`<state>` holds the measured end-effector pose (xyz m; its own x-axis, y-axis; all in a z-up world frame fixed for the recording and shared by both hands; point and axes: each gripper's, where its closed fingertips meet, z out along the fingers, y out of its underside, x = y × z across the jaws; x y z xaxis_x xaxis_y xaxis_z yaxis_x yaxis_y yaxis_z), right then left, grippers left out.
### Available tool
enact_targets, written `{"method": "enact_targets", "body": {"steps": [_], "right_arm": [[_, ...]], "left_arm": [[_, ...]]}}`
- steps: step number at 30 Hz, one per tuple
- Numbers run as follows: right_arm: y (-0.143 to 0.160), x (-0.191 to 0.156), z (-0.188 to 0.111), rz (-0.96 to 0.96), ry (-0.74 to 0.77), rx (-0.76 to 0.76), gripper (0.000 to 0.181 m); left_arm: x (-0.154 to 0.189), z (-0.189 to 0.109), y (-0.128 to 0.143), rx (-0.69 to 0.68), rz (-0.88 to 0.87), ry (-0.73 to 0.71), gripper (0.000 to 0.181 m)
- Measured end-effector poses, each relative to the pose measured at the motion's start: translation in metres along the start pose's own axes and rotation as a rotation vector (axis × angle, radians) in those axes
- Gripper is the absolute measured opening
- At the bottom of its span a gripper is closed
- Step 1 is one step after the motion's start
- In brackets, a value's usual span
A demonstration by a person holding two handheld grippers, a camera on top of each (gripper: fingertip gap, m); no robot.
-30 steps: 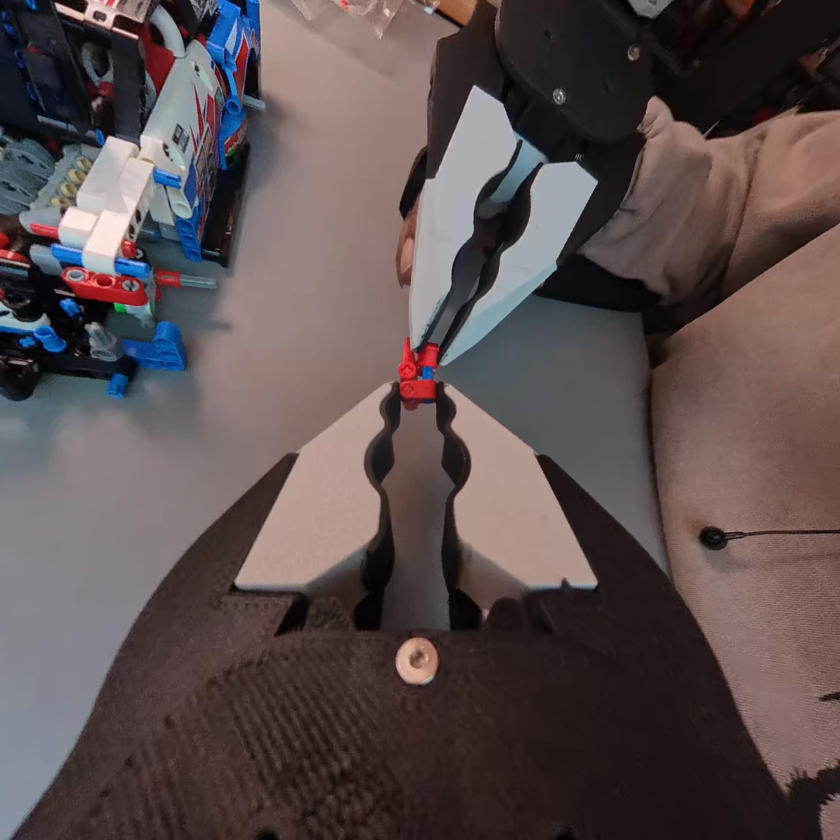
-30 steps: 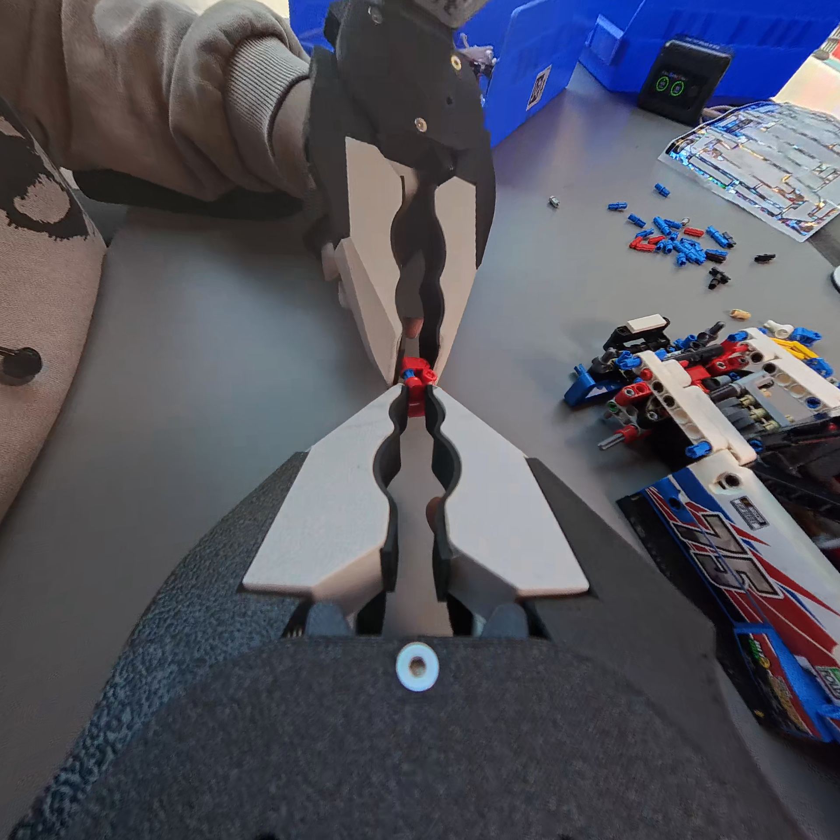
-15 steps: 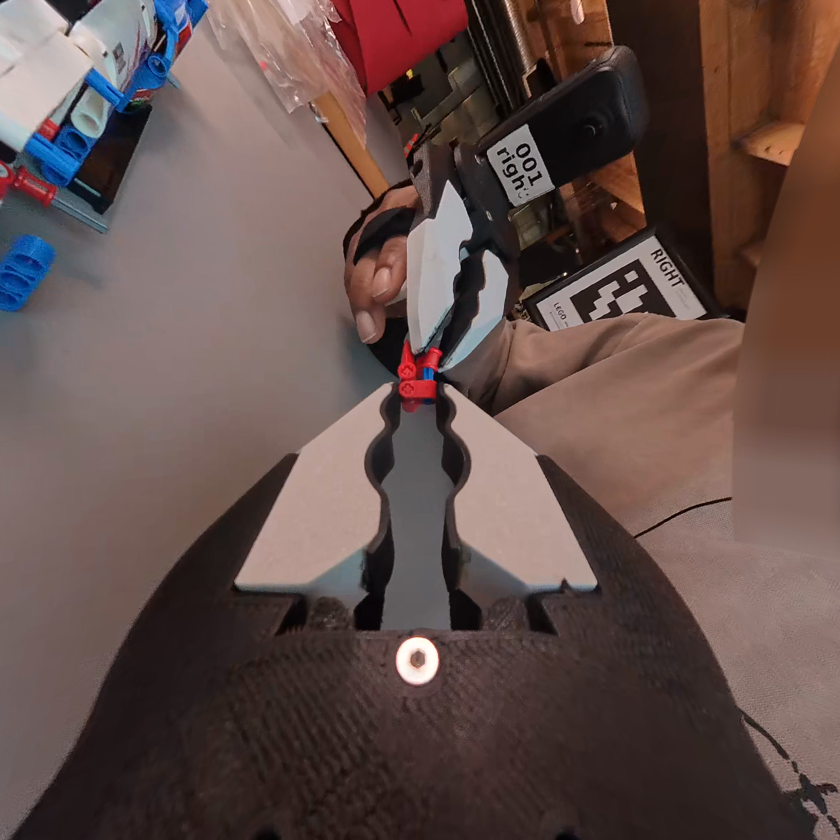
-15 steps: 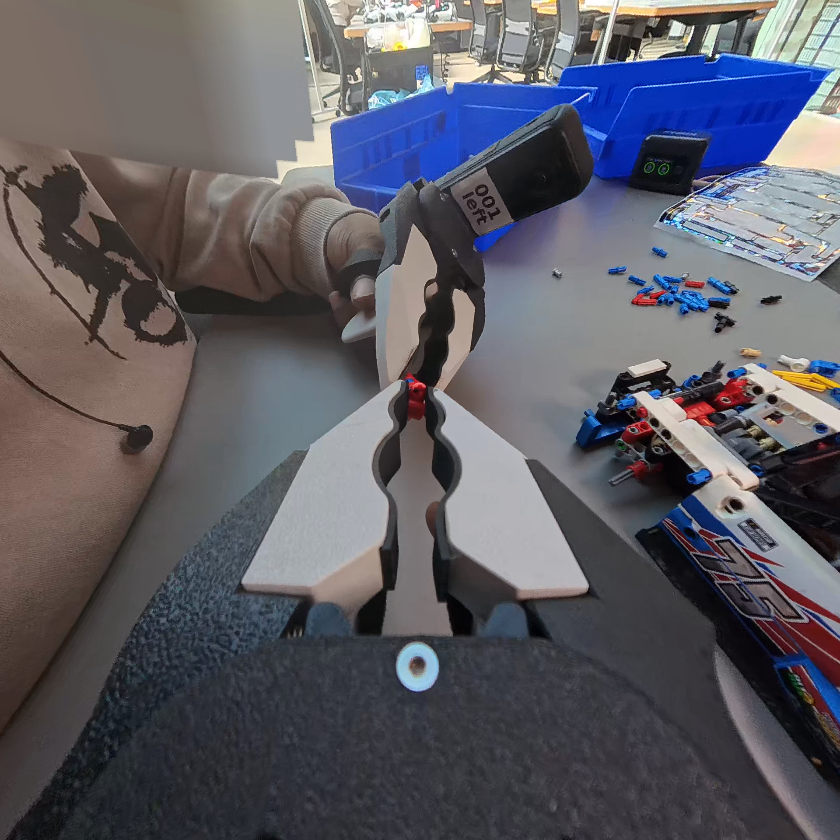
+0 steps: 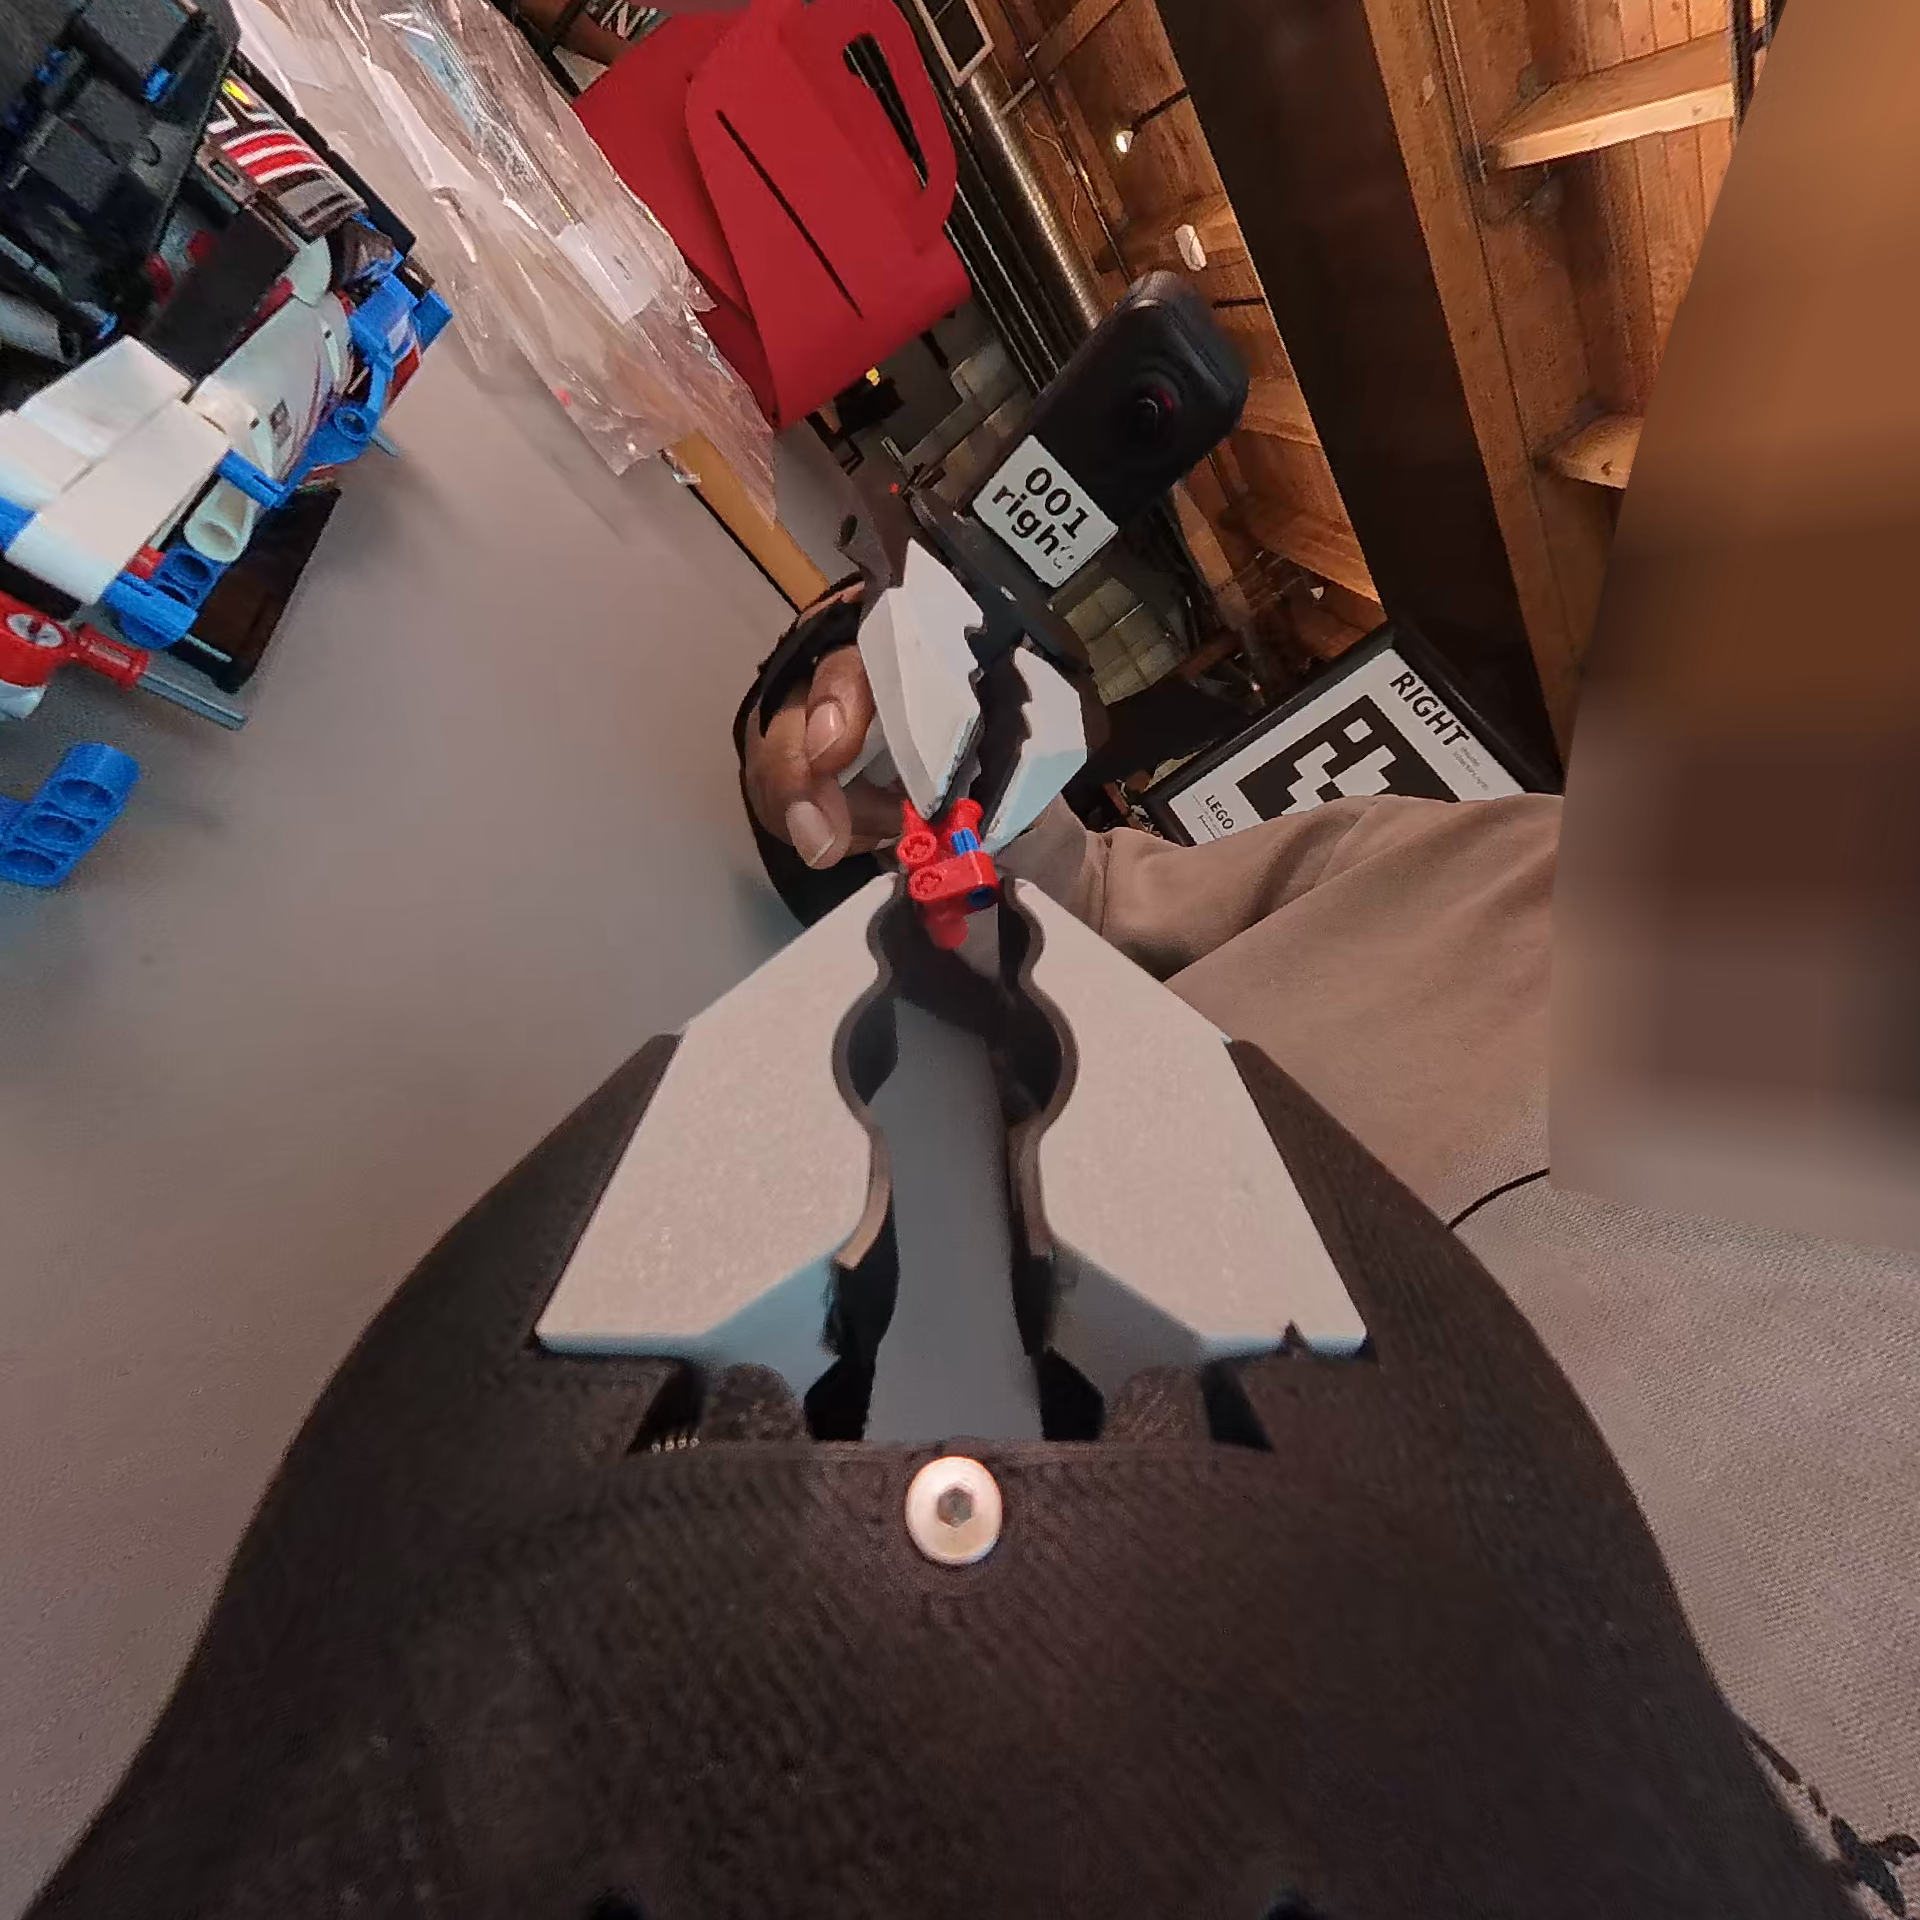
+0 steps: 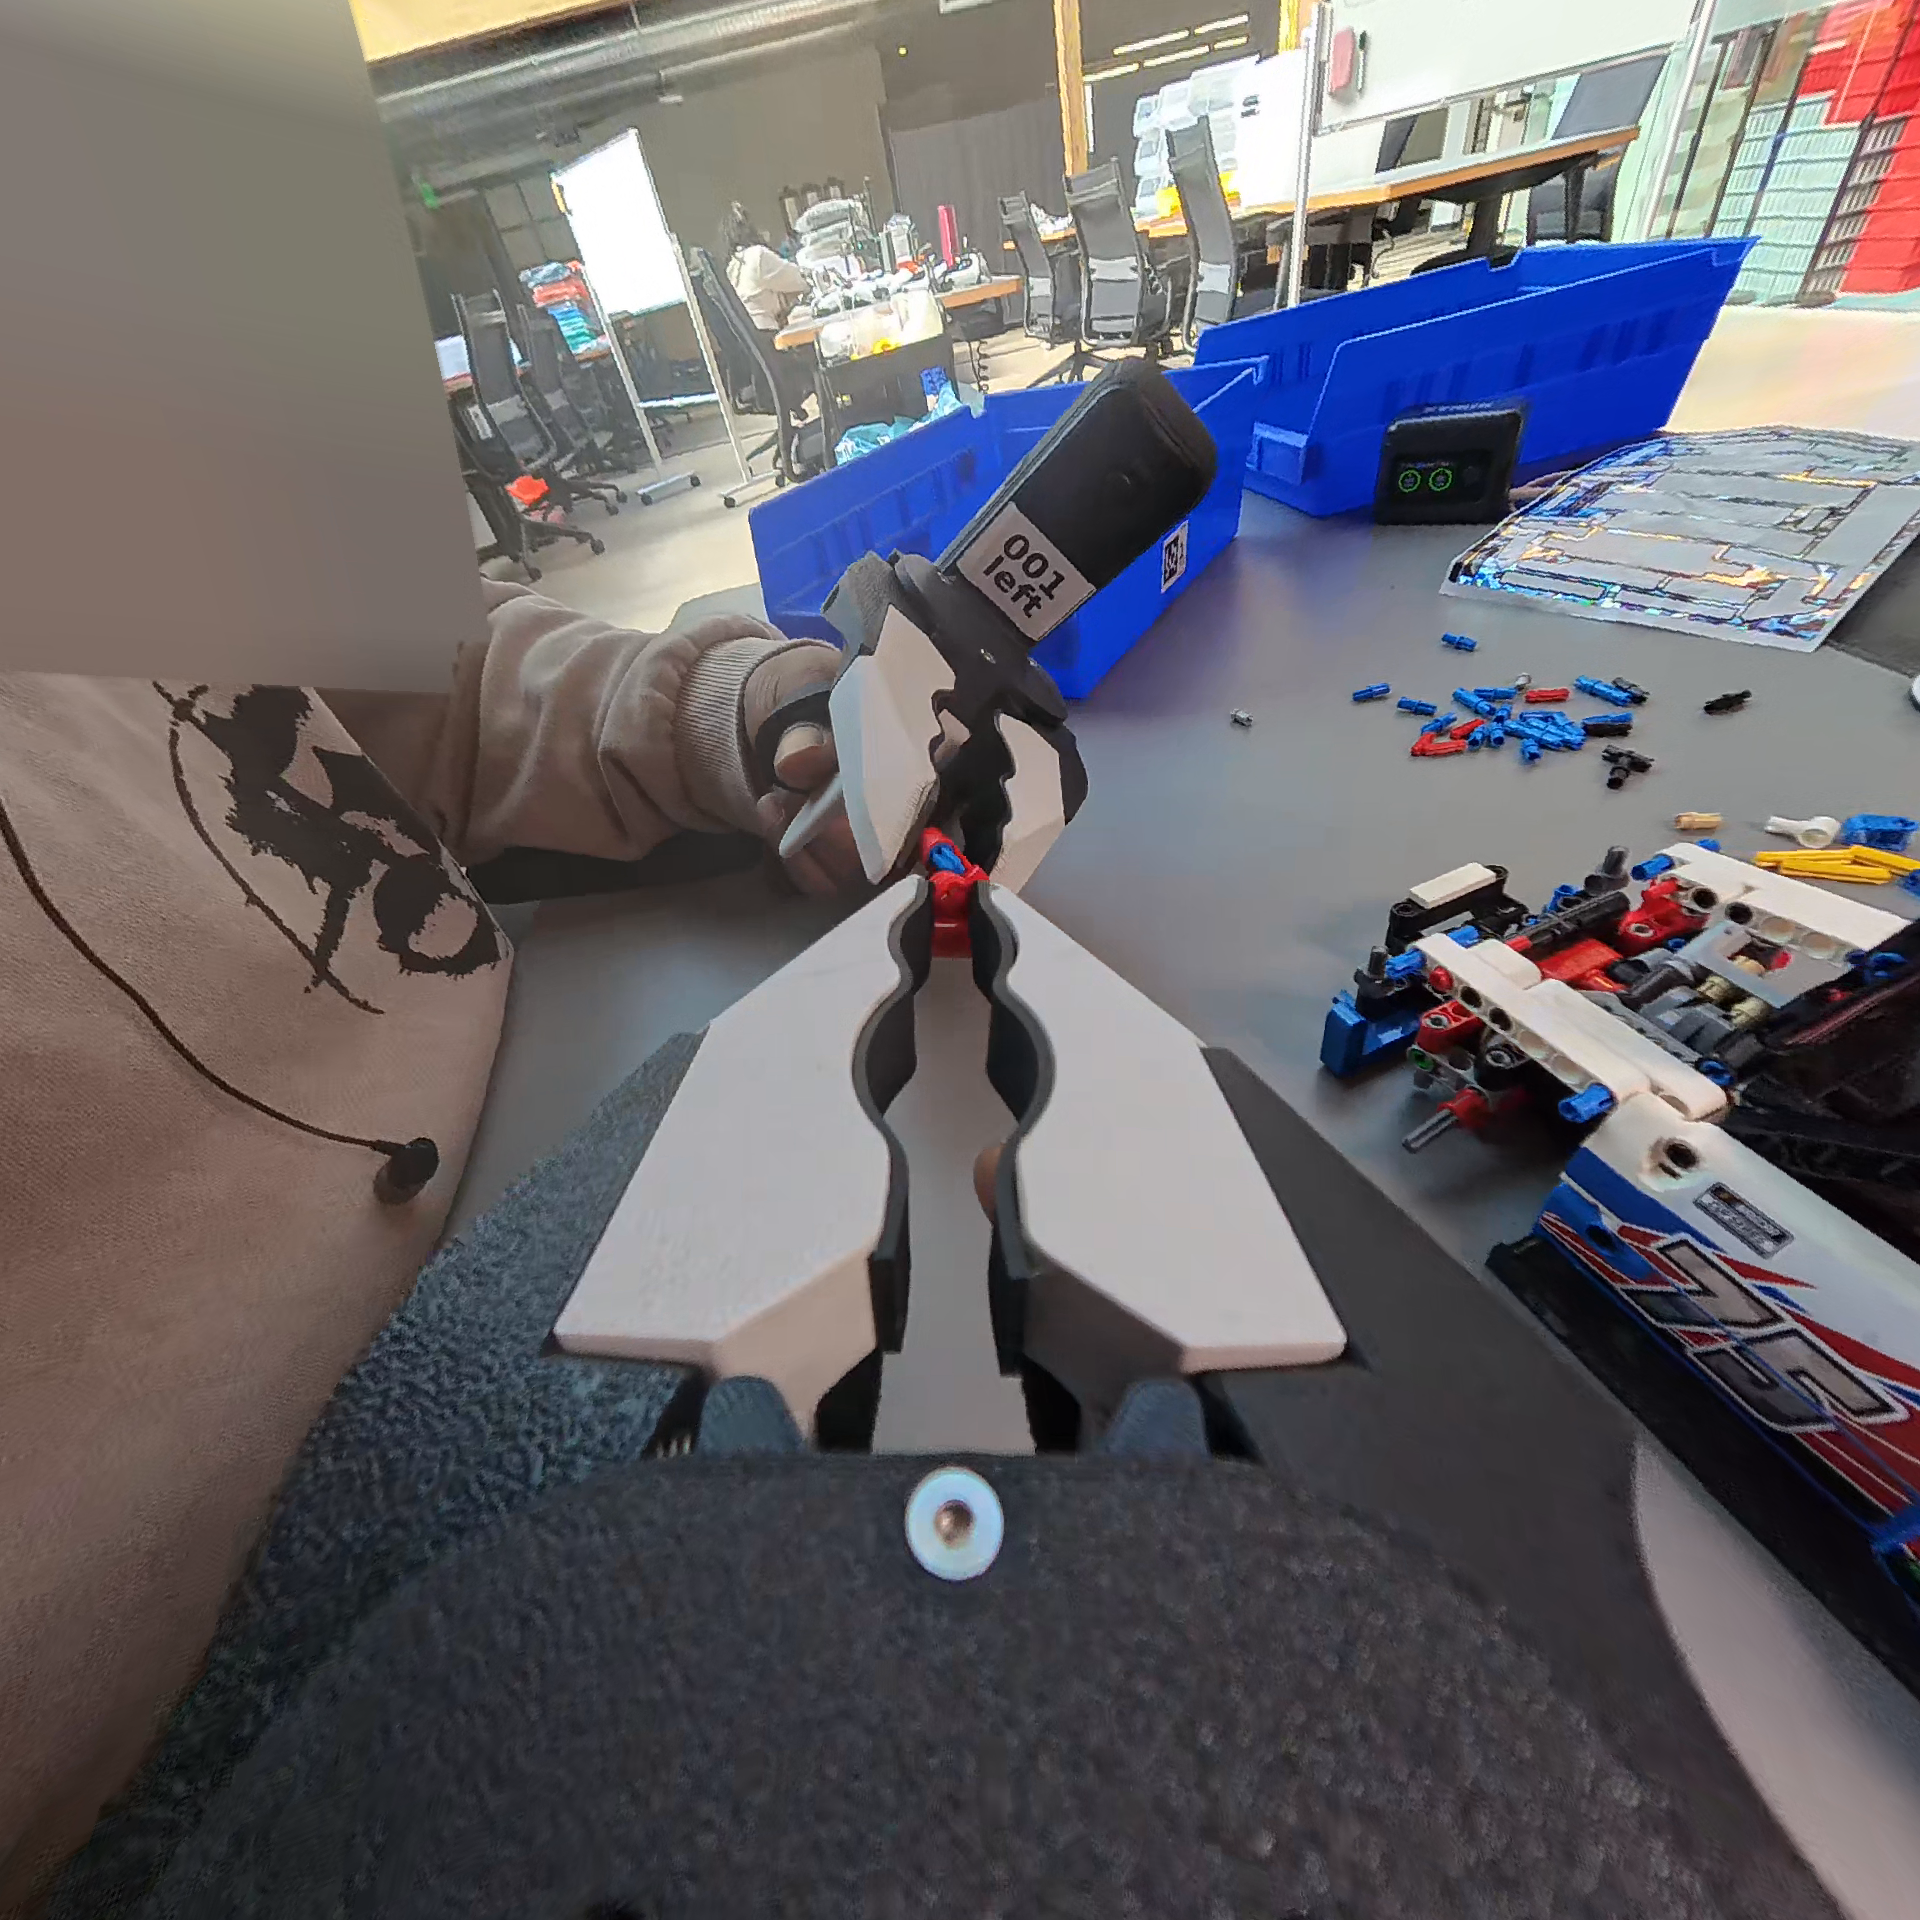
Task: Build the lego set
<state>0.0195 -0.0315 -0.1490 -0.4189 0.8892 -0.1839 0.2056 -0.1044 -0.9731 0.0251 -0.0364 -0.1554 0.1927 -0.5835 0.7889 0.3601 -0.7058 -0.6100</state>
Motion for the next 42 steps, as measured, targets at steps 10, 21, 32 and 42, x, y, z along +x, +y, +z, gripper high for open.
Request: {"method": "enact_targets", "body": {"steps": [10, 21, 32, 42], "right_arm": [[-0.009, 0.011, 0.001, 0.085, 0.060, 0.070, 0.005], [-0.013, 0.002, -0.004, 0.017, -0.005, 0.111, 0.005], [-0.022, -0.008, -0.007, -0.013, -0.053, 0.171, 0.005], [-0.018, -0.011, -0.006, -0.068, -0.052, 0.137, 0.005]], "left_arm": [[-0.002, -0.002, -0.009, 0.055, 0.026, -0.034, 0.014], [0.002, 0.004, -0.007, -0.046, 0.564, -0.341, 0.014], [0.014, 0.007, -0.011, -0.019, 0.701, -0.363, 0.014], [0.014, 0.007, -0.004, -0.044, 0.570, -0.272, 0.014]]}}
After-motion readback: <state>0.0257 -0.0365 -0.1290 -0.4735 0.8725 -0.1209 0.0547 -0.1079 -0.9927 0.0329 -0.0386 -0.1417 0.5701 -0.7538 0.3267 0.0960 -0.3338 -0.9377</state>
